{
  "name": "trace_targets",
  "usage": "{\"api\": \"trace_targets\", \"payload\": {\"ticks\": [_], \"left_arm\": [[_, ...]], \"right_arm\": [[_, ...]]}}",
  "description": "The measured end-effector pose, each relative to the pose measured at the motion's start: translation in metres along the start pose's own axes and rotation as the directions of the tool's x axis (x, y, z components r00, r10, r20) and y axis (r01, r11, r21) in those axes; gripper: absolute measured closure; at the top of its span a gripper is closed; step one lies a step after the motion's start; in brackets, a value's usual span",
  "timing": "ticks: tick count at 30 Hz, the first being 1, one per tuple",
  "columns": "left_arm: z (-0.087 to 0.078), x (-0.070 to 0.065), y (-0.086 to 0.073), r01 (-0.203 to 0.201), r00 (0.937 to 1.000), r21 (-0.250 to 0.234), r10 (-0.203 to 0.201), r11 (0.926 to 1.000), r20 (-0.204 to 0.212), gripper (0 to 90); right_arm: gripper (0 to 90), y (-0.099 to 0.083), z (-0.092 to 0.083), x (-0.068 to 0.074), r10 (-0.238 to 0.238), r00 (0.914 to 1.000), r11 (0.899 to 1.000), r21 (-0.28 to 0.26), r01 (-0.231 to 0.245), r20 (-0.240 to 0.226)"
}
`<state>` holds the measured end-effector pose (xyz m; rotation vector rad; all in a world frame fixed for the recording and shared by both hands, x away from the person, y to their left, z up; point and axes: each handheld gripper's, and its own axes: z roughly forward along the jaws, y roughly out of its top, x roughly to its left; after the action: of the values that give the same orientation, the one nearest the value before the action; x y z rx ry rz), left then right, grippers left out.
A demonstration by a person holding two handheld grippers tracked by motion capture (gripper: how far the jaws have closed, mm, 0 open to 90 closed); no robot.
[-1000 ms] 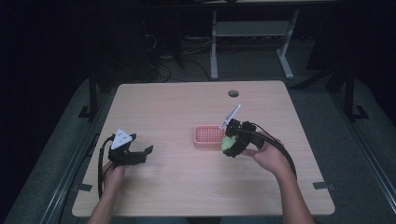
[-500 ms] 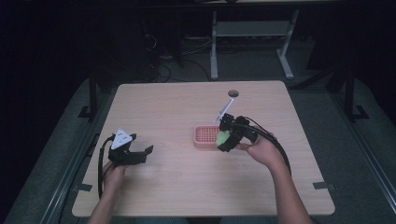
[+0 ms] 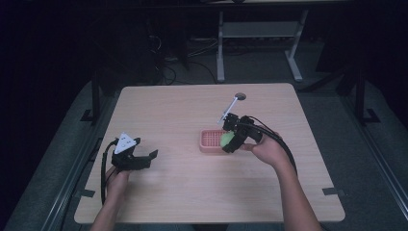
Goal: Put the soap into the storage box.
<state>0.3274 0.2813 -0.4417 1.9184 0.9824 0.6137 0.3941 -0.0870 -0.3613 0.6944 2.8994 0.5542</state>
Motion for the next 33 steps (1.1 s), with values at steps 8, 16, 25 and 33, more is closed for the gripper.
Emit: {"api": "trace_targets", "payload": {"ticks": [8,16,25,33], "left_arm": [[0.0,0.0,0.0,-0.002,1.0,0.003,0.002,1.0,0.001,14.3],[0.0,0.0,0.0,0.008,1.0,-0.003,-0.008,1.0,0.001,14.3],[0.0,0.0,0.0,0.006,1.0,-0.002,-0.006,1.0,-0.002,14.3],[0.0,0.0,0.0,0.006,1.0,-0.005,-0.006,1.0,-0.003,14.3]], "right_arm": [[26.0,0.007,-0.003,-0.005,-0.006,1.0,1.0,0.003,0.006,0.004],[26.0,0.012,-0.007,-0.012,-0.004,1.0,1.0,0.003,0.004,0.004],[26.0,0.02,-0.008,-0.019,0.009,0.9999,1.0,-0.003,-0.009,-0.007],[26.0,0.026,0.002,-0.026,0.02,0.9996,1.0,0.003,-0.02,-0.022]]}}
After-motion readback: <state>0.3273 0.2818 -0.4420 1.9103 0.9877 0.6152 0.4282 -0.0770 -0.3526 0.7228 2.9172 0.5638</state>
